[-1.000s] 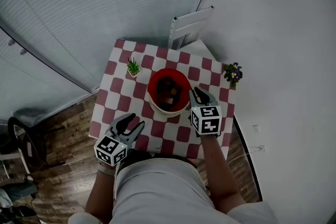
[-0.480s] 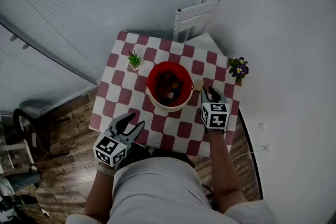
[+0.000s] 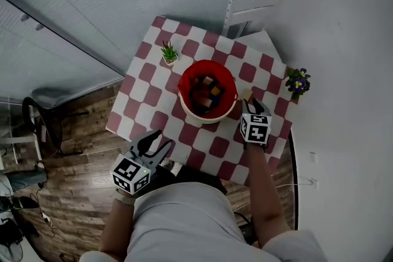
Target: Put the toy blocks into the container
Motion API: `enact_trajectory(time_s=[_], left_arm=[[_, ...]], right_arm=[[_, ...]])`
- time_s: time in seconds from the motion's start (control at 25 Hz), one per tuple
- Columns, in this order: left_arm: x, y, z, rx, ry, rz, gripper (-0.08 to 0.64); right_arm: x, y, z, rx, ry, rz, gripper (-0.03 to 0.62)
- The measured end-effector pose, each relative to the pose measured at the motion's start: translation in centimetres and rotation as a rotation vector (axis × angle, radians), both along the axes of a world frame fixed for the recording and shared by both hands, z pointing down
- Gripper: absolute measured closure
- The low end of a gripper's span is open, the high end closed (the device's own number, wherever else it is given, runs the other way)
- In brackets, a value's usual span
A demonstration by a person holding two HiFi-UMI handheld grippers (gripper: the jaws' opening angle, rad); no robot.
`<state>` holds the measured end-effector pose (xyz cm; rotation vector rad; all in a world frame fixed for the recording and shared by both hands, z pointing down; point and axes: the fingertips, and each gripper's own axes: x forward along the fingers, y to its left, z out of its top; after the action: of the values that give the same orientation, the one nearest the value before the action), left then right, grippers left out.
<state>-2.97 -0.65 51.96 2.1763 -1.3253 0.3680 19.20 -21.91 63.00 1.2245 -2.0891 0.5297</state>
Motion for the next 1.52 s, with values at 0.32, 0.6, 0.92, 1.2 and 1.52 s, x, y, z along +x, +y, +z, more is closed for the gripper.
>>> enact_trajectory(time_s=[0.32,0.6,0.92,1.2,1.52], left_arm=[[0.3,1.4,0.8,-0.038,-0.020,-0.091,0.403],[0.5,3.2,1.9,-0.072,-0.018,-0.152,0.403],[0.0,4.4,1.9,-0.079,-0.020,-0.194,0.403],[-1.0,5.0,1.7,-0.074,-0.019,-0.208,0.403],[-1.5,4.8,1.2,-0.042,-0.011,-0.176,0.403]], right_arm=[[0.0,-1.5,4.1,-0.054,0.014,-0.003,0.396],[0.2,-2.2,6.8,-0.087,0.025,0.033,0.383],[0.7,-2.6,8.0,-0.109,0.010,0.083,0.388],[0.3,-2.3,7.8,-0.104,0.023,0.081,0.421],[0.3,-2.0,4.7,-0.048,0.012,0.085,0.429]])
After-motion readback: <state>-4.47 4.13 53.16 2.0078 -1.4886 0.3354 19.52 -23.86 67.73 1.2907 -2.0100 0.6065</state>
